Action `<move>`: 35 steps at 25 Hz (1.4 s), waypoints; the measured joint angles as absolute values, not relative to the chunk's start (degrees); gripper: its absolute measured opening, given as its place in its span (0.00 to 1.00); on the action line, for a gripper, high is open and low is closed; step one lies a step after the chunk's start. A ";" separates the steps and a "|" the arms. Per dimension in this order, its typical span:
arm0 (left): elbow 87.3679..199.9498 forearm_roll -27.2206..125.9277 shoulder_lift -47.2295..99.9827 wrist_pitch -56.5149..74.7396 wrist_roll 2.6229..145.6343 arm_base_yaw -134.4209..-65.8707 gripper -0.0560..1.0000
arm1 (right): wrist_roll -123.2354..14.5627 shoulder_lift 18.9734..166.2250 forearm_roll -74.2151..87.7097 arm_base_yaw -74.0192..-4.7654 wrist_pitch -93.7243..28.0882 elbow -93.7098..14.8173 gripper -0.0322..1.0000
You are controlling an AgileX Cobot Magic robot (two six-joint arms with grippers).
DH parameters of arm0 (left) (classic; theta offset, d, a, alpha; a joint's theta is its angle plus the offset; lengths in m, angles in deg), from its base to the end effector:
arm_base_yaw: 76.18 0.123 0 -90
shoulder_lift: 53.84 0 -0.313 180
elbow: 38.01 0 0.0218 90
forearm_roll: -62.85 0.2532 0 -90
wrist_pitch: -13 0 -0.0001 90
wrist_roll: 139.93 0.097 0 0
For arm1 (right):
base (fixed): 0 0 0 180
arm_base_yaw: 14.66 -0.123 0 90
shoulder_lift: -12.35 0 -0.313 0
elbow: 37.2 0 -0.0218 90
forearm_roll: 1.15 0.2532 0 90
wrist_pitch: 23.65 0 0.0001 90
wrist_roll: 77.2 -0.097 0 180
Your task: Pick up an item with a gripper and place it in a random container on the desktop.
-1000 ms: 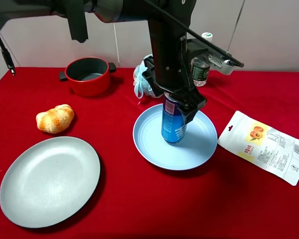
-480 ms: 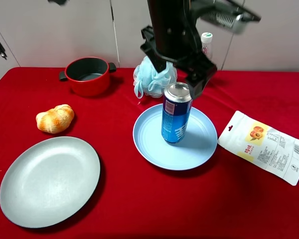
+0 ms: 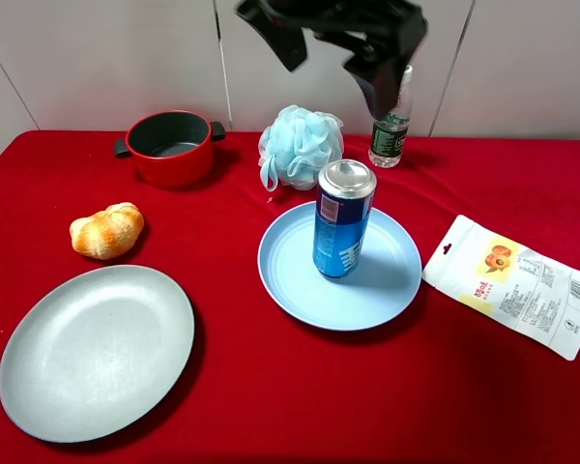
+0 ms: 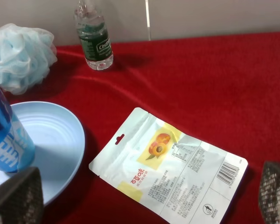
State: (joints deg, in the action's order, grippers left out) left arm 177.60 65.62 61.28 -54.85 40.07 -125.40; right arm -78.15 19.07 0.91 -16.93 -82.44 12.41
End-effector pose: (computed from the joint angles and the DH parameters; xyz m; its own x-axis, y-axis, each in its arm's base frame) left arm 0.2842 -0.3228 0.3923 -0.5363 0.6496 -0.5389 0.7506 0.6591 0.0475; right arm -0.0246 0.0020 0.2769 -0.4260 0.0183 -0.9045 -0.0524 0.9976 0.0449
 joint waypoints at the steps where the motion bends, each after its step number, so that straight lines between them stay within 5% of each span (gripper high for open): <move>1: 176.13 65.88 59.70 -54.85 39.69 -125.40 0.99 | -78.15 19.07 0.91 -16.93 -82.44 12.41 0.70; 27: 132.41 70.15 1.75 -54.85 37.18 -124.80 1.00 | -78.15 19.07 0.91 -16.93 -82.44 12.41 0.70; 35: 122.80 69.42 -10.61 -54.85 36.58 -106.58 1.00 | -78.15 19.07 0.91 -16.93 -82.44 12.41 0.70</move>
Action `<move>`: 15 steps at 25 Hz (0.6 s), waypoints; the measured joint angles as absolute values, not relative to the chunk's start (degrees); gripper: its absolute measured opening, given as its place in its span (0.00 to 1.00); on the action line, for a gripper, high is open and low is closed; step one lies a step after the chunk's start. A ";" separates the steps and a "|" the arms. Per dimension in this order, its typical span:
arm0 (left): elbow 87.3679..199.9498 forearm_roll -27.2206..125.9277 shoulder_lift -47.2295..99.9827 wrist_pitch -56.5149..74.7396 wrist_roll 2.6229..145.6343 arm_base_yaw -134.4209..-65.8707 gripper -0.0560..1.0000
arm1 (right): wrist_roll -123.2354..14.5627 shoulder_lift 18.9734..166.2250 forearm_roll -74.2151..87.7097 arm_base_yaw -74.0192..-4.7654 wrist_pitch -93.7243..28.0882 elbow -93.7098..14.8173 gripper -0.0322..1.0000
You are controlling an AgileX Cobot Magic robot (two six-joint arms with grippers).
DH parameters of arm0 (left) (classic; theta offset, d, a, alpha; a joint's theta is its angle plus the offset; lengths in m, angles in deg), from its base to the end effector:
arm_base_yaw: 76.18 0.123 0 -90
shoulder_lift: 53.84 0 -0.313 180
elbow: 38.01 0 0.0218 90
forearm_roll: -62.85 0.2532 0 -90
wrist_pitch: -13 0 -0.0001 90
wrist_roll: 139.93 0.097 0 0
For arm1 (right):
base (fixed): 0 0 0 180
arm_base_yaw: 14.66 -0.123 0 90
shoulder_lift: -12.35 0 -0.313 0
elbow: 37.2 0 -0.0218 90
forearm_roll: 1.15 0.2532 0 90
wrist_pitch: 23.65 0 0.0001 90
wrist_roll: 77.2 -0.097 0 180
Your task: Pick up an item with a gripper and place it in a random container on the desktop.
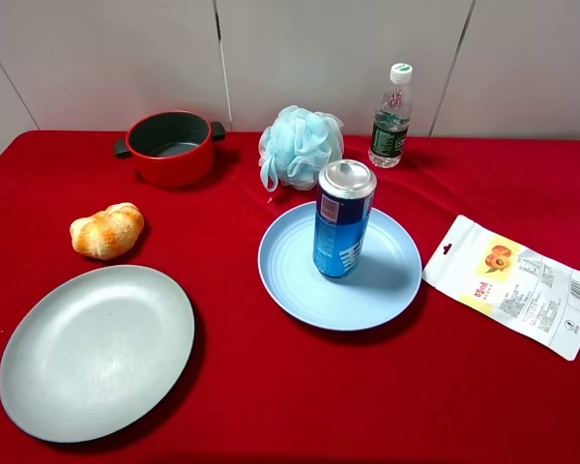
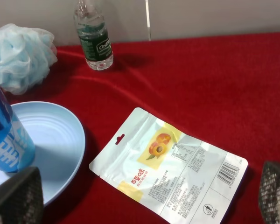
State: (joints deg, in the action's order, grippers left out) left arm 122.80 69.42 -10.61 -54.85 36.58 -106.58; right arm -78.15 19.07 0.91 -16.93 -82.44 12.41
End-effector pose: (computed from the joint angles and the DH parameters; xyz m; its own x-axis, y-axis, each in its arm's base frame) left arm 0.0569 -0.0215 0.4117 -0.5635 0.3104 -0.7656 0.4235 0.9042 0.0549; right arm -0.0246 0.0020 0.2769 -0.4260 0.0183 -0.9045 -0.0524 0.9976 0.0449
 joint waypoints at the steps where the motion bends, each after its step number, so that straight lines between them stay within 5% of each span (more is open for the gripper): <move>1: 121.81 68.76 -11.85 -54.85 36.65 -103.93 1.00 | -78.15 19.07 0.91 -16.93 -82.44 12.41 0.70; 7: 114.84 65.96 -20.76 -54.85 38.68 -87.97 1.00 | -78.15 19.07 0.91 -16.93 -82.44 12.41 0.70; 15: 102.63 63.89 -34.52 -54.85 38.91 -75.15 1.00 | -78.15 19.07 0.91 -16.93 -82.44 12.41 0.70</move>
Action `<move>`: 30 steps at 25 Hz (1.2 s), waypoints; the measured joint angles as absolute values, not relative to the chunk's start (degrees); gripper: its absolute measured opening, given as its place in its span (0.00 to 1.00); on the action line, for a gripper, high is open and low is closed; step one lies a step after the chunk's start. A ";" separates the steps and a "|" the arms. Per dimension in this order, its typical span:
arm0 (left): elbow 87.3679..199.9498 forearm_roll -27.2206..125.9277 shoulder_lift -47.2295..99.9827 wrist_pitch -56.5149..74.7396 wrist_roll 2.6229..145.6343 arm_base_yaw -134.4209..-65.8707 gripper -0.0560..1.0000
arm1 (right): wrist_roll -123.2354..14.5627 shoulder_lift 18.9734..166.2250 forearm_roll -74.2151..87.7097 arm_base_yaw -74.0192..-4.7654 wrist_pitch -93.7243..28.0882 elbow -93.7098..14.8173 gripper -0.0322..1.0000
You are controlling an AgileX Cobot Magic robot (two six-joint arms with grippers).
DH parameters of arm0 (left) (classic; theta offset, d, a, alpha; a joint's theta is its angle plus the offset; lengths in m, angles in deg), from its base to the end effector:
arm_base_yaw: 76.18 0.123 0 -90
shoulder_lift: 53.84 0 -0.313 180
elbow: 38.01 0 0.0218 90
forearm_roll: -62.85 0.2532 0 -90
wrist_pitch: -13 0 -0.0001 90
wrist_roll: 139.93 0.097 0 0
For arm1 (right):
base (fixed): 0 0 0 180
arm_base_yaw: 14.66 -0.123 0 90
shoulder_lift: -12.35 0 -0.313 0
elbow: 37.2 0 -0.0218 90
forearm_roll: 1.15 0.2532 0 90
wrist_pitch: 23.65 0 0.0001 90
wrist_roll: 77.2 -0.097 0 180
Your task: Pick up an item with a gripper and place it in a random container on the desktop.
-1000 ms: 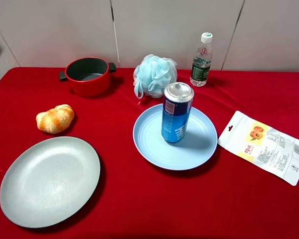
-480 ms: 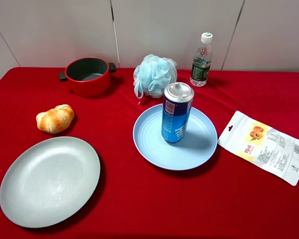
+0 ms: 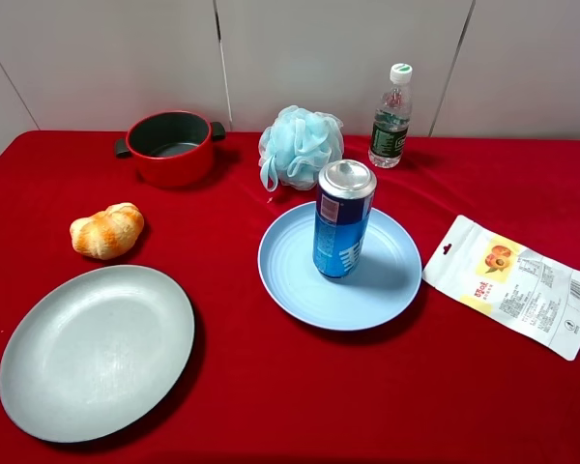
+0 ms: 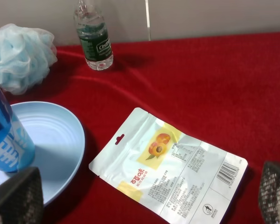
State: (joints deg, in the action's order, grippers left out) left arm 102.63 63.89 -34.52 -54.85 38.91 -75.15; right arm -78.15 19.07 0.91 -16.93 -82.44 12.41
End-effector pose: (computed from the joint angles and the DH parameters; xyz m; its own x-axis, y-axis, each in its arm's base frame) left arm -0.0126 0.0014 0.3190 -0.5946 -0.0241 -0.8036 -0.0395 0.9992 -0.0008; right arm -0.0246 0.0020 0.2769 -0.4260 0.0183 -0.9045 -0.0524 0.9976 0.0449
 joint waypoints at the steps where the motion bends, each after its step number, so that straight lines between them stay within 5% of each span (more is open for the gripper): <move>1: 101.04 63.89 -36.52 -54.72 38.91 -74.42 1.00 | -78.15 19.07 0.91 -16.93 -82.44 12.41 0.70; 9: 92.10 63.24 -46.91 -48.77 40.39 -73.46 1.00 | -78.15 19.07 0.91 -16.93 -82.44 12.41 0.70; 30: 91.90 61.34 -47.06 -47.71 43.42 -73.46 1.00 | -78.15 19.07 0.91 -16.93 -82.44 12.41 0.70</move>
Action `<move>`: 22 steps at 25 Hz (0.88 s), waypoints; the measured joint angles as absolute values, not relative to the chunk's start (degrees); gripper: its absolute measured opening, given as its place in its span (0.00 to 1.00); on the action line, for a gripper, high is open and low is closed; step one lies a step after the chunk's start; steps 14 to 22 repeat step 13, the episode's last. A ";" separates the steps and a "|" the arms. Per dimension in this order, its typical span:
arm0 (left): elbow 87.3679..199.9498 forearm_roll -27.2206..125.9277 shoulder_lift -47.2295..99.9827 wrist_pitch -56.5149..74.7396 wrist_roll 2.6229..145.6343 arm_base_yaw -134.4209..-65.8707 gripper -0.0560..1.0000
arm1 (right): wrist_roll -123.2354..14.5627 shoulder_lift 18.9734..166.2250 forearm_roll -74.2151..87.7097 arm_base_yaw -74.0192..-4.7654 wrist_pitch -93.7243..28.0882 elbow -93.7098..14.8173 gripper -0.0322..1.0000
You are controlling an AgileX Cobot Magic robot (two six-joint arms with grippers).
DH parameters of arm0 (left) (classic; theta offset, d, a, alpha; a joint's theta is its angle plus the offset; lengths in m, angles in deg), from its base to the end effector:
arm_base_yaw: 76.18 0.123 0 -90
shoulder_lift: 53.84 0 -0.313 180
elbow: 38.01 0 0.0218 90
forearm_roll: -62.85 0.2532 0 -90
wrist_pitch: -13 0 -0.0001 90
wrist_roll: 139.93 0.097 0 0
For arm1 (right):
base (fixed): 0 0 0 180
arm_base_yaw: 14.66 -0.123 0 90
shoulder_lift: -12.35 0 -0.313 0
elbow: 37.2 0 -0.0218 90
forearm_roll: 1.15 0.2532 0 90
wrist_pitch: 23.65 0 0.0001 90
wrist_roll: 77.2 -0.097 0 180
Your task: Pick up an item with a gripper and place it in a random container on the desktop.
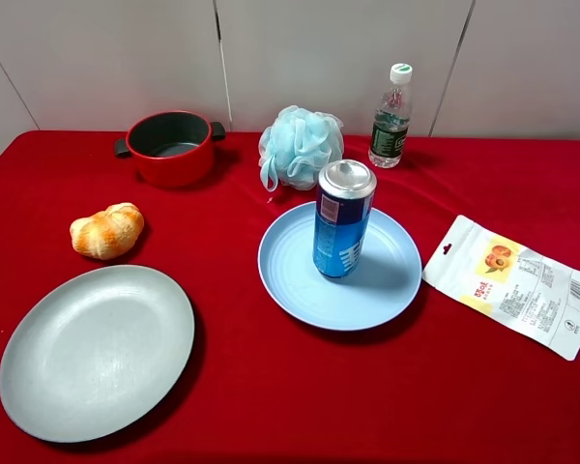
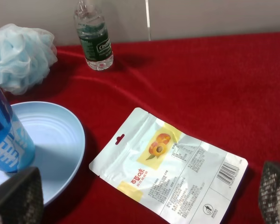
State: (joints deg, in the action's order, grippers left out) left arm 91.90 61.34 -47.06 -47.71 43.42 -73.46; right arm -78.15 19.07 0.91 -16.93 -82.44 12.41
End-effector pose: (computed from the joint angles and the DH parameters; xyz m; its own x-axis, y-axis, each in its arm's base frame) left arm -0.0246 -0.0034 0.2716 -0.4631 0.0236 -0.8860 -0.0060 0.9995 0.0298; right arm -0.0246 0.0020 0.2769 -0.4260 0.0183 -0.9045 -0.0524 0.9976 0.0449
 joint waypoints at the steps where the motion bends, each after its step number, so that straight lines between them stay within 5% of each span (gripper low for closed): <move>1: 91.90 61.34 -47.06 -47.71 43.42 -73.46 1.00 | -78.15 19.07 0.91 -16.93 -82.44 12.41 0.70; 22: 91.90 61.34 -47.06 -47.71 43.42 -73.46 1.00 | -78.15 19.07 0.91 -16.93 -82.44 12.41 0.70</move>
